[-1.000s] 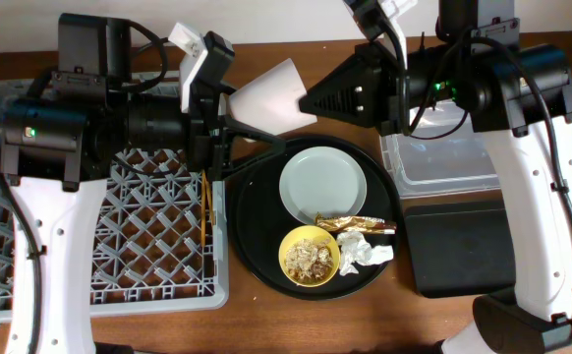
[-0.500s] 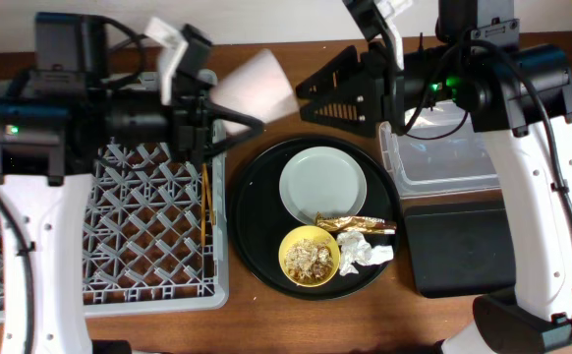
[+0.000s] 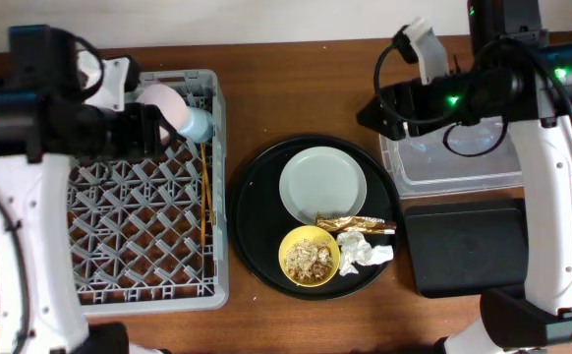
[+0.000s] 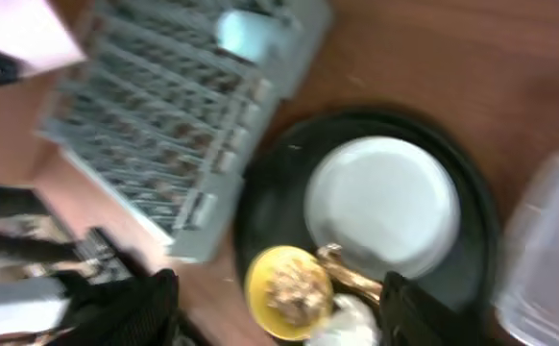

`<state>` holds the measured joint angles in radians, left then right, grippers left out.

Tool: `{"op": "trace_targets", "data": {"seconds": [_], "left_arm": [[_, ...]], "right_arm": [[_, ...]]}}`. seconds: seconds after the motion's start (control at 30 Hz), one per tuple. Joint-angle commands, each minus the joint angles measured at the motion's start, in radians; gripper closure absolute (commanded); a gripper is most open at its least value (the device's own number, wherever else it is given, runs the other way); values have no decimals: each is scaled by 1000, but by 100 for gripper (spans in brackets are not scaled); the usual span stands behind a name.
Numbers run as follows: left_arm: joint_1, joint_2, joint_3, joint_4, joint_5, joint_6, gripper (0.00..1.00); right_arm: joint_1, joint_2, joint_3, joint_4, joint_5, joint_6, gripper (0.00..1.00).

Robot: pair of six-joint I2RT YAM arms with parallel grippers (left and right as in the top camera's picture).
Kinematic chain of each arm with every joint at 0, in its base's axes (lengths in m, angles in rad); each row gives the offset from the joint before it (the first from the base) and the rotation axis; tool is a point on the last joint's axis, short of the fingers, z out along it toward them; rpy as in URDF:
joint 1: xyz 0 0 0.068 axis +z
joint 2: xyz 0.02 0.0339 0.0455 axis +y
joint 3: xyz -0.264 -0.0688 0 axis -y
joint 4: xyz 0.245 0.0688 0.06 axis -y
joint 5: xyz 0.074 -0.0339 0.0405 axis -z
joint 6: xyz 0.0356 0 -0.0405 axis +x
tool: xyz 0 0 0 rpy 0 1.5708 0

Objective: Sort waste into correct bins and load items into the dishwasher rack
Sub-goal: 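Lower the pink cup upside down into the rack and release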

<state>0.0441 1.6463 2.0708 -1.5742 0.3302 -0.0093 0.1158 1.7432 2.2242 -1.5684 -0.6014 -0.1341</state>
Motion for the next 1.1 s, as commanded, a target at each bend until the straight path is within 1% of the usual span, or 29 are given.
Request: {"op": "trace_targets", "data": {"seconds": [0.0,0.13,0.27,0.5,0.53,0.6,0.67,0.7,0.73,0.87,0.93,1.07], "left_arm": [[-58,101,-70,5,-138,-77,49],[-89,174,-134,21,-226,-118,49],[-92,247,-191,88,-227,-117,49],[-92,335,-224,161,-226,-117,47],[-92,341,-224,161,-226,-117,43],[-92,351,-224,161,-227,-117,25],[-92,352,-224,161,-227,-117,16],[-89,352,-224,161,-227,-117,3],[-85,352,-224,161,-227,-117,1],[-62,347,-219,160,-224,-118,1],[-57,342,-199,156,-218,-119,1],[-54,306,-107,116,-215,-133,1]], "right_arm": [[1,-2,-1,-27,170,-8,32],[0,-2,-1,-34,169,-8,32],[0,-2,-1,-34,169,-8,32],[1,-2,-1,-38,169,-8,32],[1,-2,-1,-40,169,-8,32],[0,-2,-1,-41,170,-8,31],[0,-2,-1,-41,170,-8,31],[0,-2,-1,-41,173,-8,31],[0,-2,-1,-42,183,-8,31],[0,-2,-1,-51,241,-8,30],[0,-2,-1,-51,302,-1,30],[1,18,-1,-57,517,137,30]]}}
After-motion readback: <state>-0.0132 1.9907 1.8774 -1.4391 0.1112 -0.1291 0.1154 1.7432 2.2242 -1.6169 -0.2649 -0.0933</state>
